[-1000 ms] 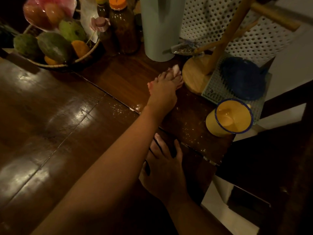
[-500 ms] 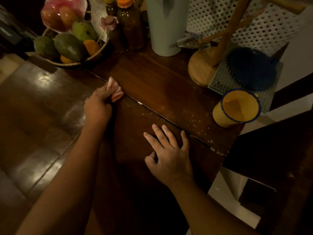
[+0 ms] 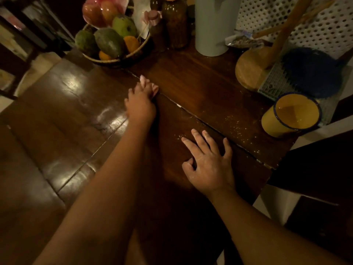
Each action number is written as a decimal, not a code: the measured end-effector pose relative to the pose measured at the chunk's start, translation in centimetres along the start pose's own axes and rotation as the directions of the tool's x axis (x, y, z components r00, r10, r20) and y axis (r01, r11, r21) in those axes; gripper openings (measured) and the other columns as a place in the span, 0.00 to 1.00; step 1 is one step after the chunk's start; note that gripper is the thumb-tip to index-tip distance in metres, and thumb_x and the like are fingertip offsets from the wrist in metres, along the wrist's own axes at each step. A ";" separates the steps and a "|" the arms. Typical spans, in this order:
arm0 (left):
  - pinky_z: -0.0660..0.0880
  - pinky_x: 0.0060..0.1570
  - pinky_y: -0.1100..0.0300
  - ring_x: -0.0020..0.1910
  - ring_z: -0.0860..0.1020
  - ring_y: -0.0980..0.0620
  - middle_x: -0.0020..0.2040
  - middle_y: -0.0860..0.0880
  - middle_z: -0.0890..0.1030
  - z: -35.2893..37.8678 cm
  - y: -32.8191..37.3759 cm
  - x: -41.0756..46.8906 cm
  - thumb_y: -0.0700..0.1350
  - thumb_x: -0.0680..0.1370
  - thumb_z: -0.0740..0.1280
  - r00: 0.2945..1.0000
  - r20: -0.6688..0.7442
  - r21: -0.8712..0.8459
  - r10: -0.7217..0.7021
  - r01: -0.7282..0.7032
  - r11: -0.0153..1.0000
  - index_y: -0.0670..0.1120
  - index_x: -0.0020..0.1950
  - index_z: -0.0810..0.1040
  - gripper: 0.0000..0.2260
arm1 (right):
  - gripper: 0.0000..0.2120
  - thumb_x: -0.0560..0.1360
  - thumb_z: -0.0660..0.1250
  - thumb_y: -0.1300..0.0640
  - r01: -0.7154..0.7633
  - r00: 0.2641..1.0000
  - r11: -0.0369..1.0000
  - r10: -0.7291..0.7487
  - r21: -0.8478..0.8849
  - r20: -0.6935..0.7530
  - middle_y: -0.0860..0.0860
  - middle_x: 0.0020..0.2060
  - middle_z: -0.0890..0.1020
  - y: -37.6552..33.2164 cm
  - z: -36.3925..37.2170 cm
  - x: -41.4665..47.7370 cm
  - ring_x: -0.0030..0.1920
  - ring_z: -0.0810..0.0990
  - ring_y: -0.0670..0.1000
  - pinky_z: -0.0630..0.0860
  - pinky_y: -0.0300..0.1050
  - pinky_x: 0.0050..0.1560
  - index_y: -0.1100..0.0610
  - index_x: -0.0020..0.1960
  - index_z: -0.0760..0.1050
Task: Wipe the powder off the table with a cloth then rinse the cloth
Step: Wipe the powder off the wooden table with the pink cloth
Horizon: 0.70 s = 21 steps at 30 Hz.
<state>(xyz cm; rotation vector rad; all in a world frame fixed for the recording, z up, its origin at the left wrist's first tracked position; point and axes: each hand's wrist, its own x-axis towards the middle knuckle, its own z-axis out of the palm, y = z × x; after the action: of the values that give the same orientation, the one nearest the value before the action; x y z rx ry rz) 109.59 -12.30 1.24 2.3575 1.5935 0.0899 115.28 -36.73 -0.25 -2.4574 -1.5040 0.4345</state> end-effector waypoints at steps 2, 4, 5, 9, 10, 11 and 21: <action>0.58 0.73 0.42 0.76 0.59 0.42 0.78 0.46 0.61 0.7 2.9 -1.2 0.35 0.76 0.61 0.993 -0.046 -0.020 0.107 -0.108 0.994 0.56 0.76 0.65 0.30 | 0.30 0.73 0.52 0.45 0.002 1.000 1.000 -0.002 0.004 0.008 0.45 0.78 0.62 0.1 0.0 0.0 0.79 0.56 0.50 0.48 0.68 0.73 0.40 0.75 0.64; 0.57 0.74 0.43 0.76 0.59 0.45 0.78 0.47 0.61 1.7 4.2 -3.5 0.33 0.76 0.61 0.930 0.013 -0.072 0.367 -0.366 0.928 0.57 0.75 0.67 0.31 | 0.29 0.73 0.52 0.44 -0.003 1.000 1.000 0.003 0.006 0.008 0.44 0.78 0.61 0.1 -0.1 0.0 0.79 0.55 0.49 0.47 0.67 0.74 0.40 0.75 0.64; 0.57 0.75 0.41 0.77 0.59 0.46 0.78 0.49 0.62 1.9 4.1 -4.6 0.32 0.75 0.60 0.863 0.063 -0.111 0.501 -0.493 0.863 0.58 0.75 0.67 0.32 | 0.29 0.73 0.51 0.44 -0.011 1.000 1.000 0.011 0.010 0.002 0.44 0.78 0.62 0.1 -0.1 0.0 0.79 0.55 0.48 0.47 0.66 0.74 0.40 0.75 0.65; 0.60 0.72 0.38 0.76 0.62 0.52 0.76 0.56 0.67 1.9 -1.3 -6.7 0.28 0.68 0.60 0.828 0.071 -0.187 0.556 -0.537 0.823 0.60 0.71 0.72 0.37 | 0.24 0.75 0.54 0.49 -0.046 0.995 0.994 0.055 0.102 -0.085 0.45 0.74 0.70 -0.1 -0.2 -0.3 0.77 0.61 0.46 0.51 0.66 0.75 0.44 0.69 0.73; 0.60 0.72 0.38 0.75 0.62 0.53 0.75 0.57 0.67 1.9 -2.7 -7.5 0.28 0.68 0.60 0.885 0.034 -0.197 0.465 -0.450 0.871 0.60 0.70 0.73 0.37 | 0.22 0.75 0.56 0.51 -0.064 0.993 0.987 0.079 0.149 -0.091 0.45 0.73 0.72 -0.2 -0.3 -0.5 0.77 0.62 0.46 0.50 0.65 0.76 0.45 0.68 0.75; 0.61 0.72 0.38 0.75 0.62 0.53 0.76 0.56 0.67 1.8 -3.6 -8.6 0.29 0.68 0.60 0.933 -0.001 -0.201 0.359 -0.352 0.914 0.59 0.71 0.72 0.37 | 0.21 0.76 0.58 0.53 -0.092 0.991 0.977 0.109 0.194 -0.080 0.45 0.72 0.73 -0.4 -0.7 -0.5 0.76 0.63 0.45 0.49 0.64 0.77 0.45 0.67 0.75; 0.51 0.75 0.40 0.78 0.51 0.40 0.81 0.46 0.51 2.9 2.8 -17.5 0.40 0.81 0.60 0.830 0.248 -0.049 0.500 -0.504 0.862 0.57 0.80 0.51 0.31 | 0.31 0.78 0.64 0.46 -0.030 0.974 0.964 -0.030 0.264 0.223 0.56 0.77 0.60 -0.3 -15.1 -4.1 0.79 0.51 0.58 0.53 0.58 0.77 0.43 0.78 0.57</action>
<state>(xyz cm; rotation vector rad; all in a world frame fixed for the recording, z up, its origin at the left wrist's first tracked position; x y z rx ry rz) 106.00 -29.86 1.14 2.6182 0.8303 -0.1141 118.79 -40.89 14.42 -2.2574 -1.4173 0.8809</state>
